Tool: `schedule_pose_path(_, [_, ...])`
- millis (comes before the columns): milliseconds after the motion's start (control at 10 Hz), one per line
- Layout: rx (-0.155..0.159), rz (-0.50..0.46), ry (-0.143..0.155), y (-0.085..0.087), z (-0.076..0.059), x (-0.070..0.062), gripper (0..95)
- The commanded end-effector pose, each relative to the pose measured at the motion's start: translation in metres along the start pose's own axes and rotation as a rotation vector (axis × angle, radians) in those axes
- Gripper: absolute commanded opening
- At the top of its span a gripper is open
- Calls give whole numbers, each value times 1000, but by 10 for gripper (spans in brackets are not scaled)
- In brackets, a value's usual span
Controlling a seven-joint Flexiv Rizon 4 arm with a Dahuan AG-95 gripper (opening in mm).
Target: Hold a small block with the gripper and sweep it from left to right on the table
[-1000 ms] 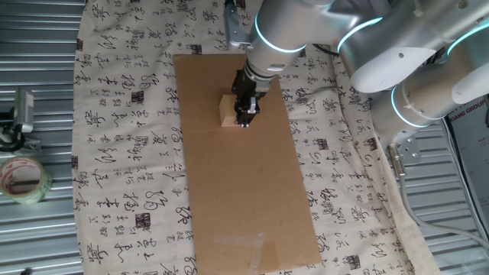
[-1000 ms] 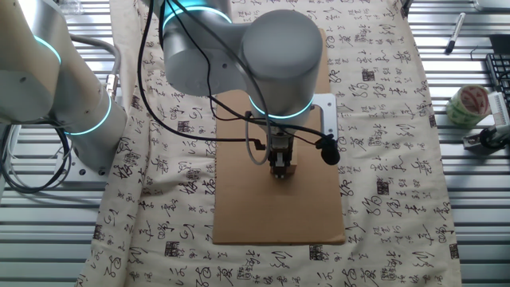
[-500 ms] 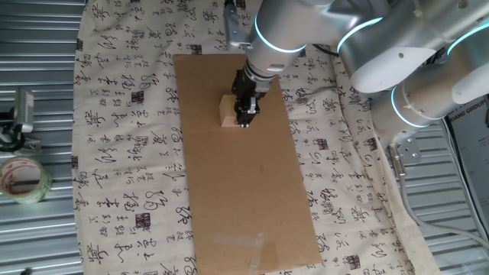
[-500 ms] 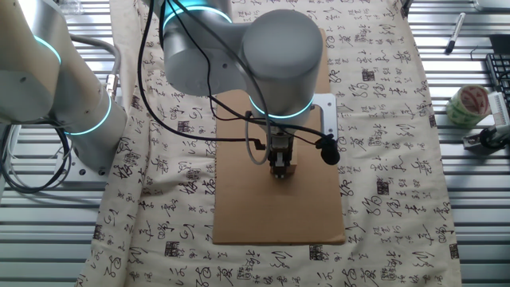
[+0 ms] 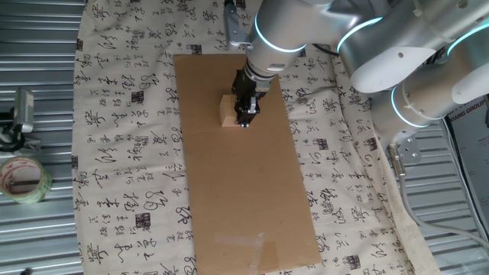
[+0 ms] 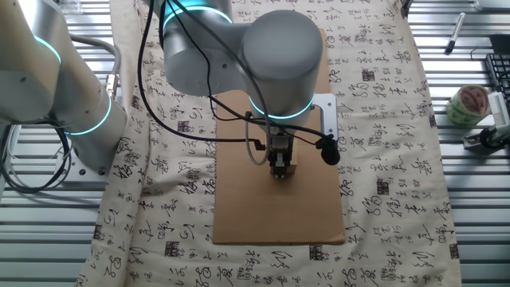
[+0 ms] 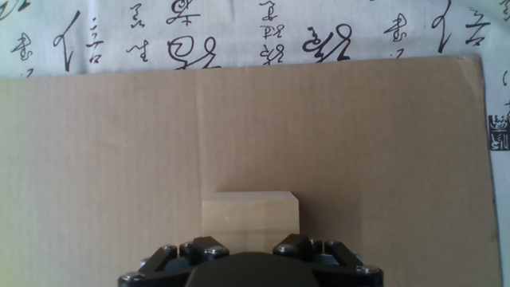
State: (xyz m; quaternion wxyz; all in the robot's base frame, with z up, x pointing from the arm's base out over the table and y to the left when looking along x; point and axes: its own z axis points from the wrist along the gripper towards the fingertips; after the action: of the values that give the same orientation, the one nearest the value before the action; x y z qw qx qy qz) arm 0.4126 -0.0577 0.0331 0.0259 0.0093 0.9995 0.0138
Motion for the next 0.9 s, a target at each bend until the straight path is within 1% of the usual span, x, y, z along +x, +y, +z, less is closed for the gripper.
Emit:
schedule_pose_path(100, [4, 0, -1, 0, 1, 0, 0])
schedule_pose_path(500, [4, -1, -2, 1, 1, 0, 0])
schedule_pose_path(700, [11, -2, -2, 1, 1, -1, 0])
schedule_pose_path(900, [2, 2, -1, 2, 1, -1, 0])
